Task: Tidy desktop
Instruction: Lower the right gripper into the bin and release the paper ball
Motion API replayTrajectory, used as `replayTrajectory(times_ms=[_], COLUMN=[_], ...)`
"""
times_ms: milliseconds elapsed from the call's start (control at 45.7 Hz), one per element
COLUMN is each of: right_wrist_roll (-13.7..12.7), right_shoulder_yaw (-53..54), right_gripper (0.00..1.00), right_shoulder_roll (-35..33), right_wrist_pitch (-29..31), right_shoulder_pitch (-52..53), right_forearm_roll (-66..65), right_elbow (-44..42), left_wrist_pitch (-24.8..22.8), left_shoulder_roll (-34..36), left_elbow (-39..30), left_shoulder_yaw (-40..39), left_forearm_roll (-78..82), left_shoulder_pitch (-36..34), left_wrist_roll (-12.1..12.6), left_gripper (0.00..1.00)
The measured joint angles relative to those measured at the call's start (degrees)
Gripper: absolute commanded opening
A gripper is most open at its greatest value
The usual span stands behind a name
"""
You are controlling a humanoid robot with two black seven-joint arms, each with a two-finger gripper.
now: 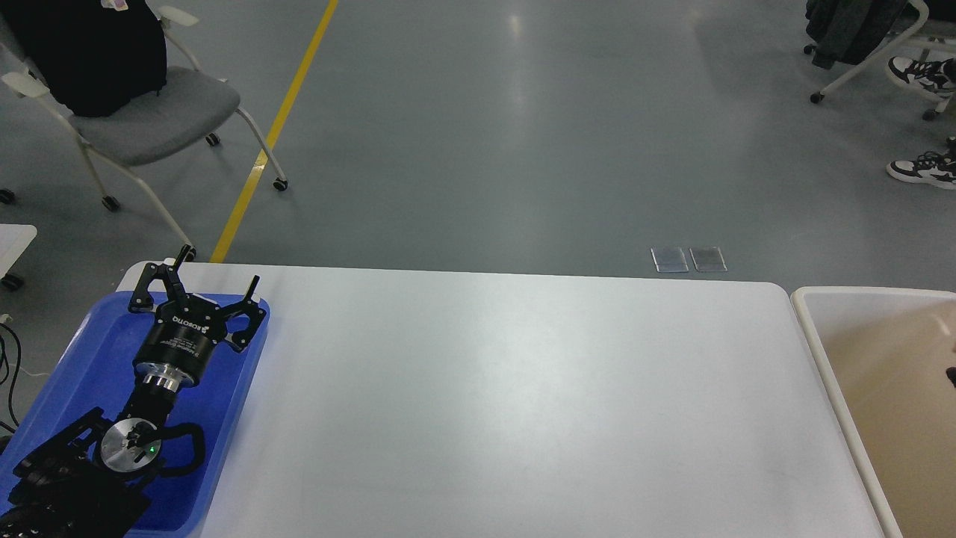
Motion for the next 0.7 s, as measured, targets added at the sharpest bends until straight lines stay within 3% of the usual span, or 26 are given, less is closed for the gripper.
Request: replayTrajectory(times_ms=[416,460,526,613,679,701], right_wrist_roll=[0.16,0.21,0.23,0.27,0.29,0.29], right_shoulder_yaw=[1.49,1.55,1.61,1.69,1.79,1.84], right_gripper=[0.01,0.25,0.3,0.57,0.65,0.73], right_shoulder_roll=[3.09,3.19,3.26,3.29,3.3,3.3], right_wrist_pitch=[0.93,1.12,1.34,1.68,2.08,2.21], right_shoulder_pitch=[-4.28,-4.5,-4.8,-5.13,-5.28,-5.33], right_forearm_roll=[5.35,5.5,5.68,5.88,6.04,6.06], right_elbow=[-1.06,-1.16,-1.28,-1.44,-1.55,-1.58], left_wrist_pitch=[0.0,0.0,0.0,0.0,0.0,0.0], left_shoulder_roll=[0.0,0.0,0.0,0.0,0.0,0.0], left_elbow=[0.0,0.0,0.0,0.0,0.0,0.0], left_shoulder_yaw=[0.0,0.0,0.0,0.0,0.0,0.0], left_forearm_roll=[0.0,0.0,0.0,0.0,0.0,0.0], left_shoulder_pitch=[0.0,0.0,0.0,0.0,0.0,0.0], left_wrist_roll=[0.0,0.01,0.0,0.0,0.0,0.0], left_gripper=[0.99,0.99,0.99,0.99,0.99,0.99])
